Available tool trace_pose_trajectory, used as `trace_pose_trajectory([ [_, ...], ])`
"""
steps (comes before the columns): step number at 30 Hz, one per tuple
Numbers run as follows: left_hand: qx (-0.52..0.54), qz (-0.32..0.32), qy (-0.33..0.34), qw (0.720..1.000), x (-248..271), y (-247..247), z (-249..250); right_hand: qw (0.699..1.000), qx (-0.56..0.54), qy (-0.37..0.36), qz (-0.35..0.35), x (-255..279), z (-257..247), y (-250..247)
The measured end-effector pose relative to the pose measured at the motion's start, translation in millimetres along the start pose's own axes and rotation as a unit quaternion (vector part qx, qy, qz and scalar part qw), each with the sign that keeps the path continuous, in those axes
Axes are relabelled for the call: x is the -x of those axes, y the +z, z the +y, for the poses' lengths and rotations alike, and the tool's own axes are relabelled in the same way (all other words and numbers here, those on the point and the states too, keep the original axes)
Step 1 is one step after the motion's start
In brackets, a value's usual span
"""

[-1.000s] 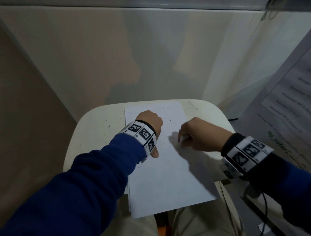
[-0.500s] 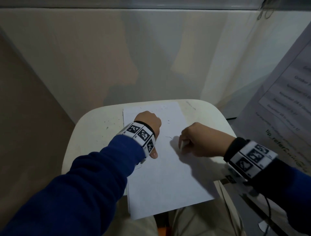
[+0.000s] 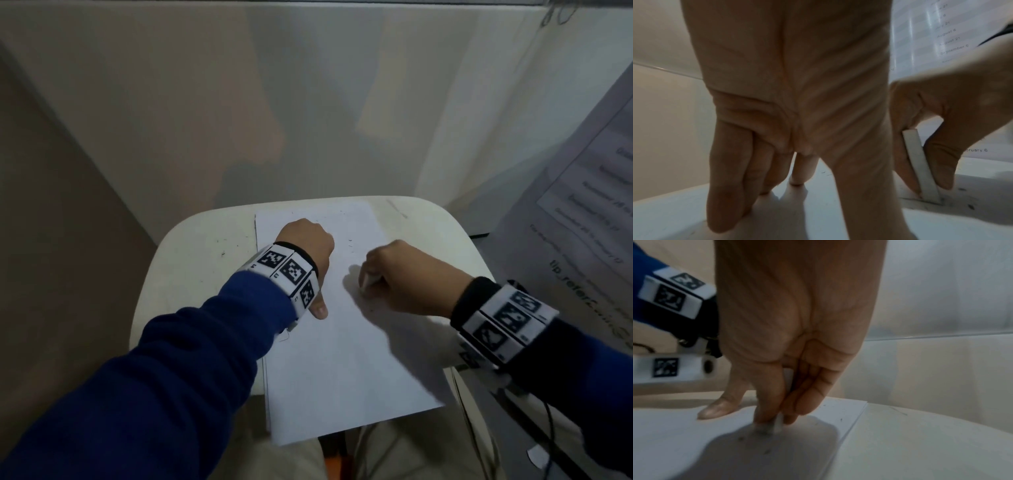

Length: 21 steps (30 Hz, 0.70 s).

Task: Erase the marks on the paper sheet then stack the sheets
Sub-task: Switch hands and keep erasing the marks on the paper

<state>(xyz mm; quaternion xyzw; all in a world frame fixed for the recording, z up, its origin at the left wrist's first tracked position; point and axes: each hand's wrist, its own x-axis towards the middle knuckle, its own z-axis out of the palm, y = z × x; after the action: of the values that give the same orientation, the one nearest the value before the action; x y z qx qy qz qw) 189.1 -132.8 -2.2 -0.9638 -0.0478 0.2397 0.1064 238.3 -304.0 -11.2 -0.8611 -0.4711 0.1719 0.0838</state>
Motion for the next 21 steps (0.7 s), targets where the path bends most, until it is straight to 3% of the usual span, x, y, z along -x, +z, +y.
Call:
trace_pose_trajectory([
  [3, 0.003, -0.001, -0.003, 1.000, 0.1, -0.1, -0.9, 0.999, 0.017, -0.003, -0.048, -7.0, 0.6, -11.9],
  [6, 0.002, 0.001, -0.004, 1.000, 1.6, -1.2, -0.5, 0.997, 0.021, 0.016, 0.069, -40.0, 7.7, -14.4],
  [8, -0.007, 0.000, -0.003, 1.000, 2.7, -1.3, -0.7, 0.993, -0.015, 0.042, 0.108, -57.6, 10.7, -10.8],
  [11, -0.017, 0.000, -0.003, 1.000, 1.8, -0.9, -1.1, 0.996, -0.013, 0.036, 0.086, -51.0, 6.7, -3.2],
  [14, -0.016, 0.001, -0.003, 1.000, 0.2, 1.5, -1.4, 0.998, 0.009, -0.013, 0.057, -12.8, -4.3, 4.1],
  [18, -0.016, -0.006, -0.007, 1.000, -1.5, 2.2, -2.0, 0.998, 0.014, -0.049, -0.026, 17.3, -8.1, 7.5],
  [21, -0.018, -0.001, -0.008, 1.000, -1.4, 1.8, -1.7, 0.999, 0.011, -0.039, 0.011, -3.2, -7.9, 0.1],
])
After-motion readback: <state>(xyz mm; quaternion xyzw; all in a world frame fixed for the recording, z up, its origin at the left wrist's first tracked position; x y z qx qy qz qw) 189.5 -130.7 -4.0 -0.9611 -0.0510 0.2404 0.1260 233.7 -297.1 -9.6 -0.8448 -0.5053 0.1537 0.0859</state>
